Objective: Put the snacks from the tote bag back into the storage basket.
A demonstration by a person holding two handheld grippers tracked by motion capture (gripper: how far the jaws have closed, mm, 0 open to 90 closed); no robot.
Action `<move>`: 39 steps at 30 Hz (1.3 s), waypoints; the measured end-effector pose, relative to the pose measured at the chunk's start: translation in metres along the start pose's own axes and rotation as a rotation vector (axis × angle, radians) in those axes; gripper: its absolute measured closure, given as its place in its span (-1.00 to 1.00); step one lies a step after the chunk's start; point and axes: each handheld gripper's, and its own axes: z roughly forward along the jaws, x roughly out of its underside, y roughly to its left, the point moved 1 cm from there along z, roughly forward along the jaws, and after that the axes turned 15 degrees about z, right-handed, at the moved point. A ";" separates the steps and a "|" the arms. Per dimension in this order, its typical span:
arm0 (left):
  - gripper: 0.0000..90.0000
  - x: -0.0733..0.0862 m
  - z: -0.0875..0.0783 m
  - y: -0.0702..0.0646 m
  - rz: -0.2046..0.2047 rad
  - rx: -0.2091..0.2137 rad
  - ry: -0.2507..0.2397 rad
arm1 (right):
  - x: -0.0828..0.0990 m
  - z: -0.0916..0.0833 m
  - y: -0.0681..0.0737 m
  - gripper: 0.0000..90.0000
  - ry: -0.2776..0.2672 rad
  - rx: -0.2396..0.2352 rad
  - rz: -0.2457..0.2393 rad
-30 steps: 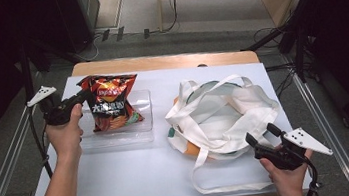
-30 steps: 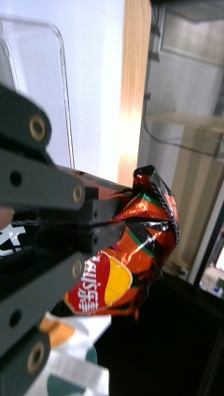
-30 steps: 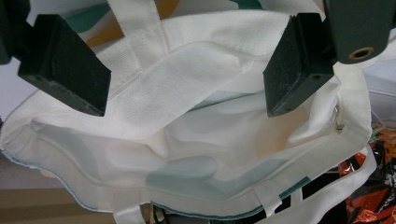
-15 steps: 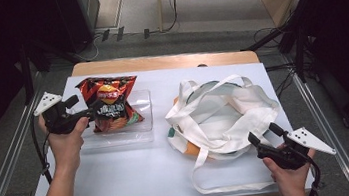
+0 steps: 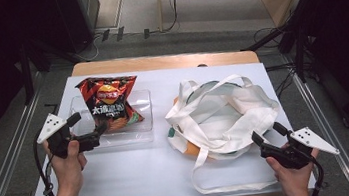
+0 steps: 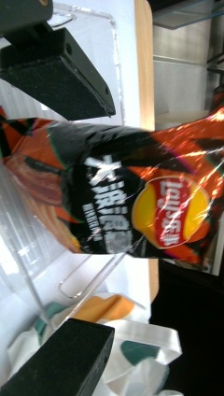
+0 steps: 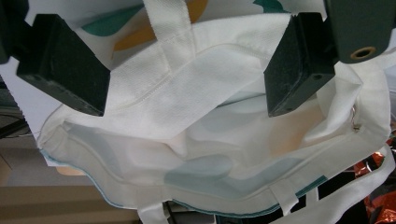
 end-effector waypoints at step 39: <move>-1.00 0.059 -0.042 -0.031 0.039 -0.045 0.047 | 0.002 -0.025 -0.050 -0.66 -0.046 0.085 0.058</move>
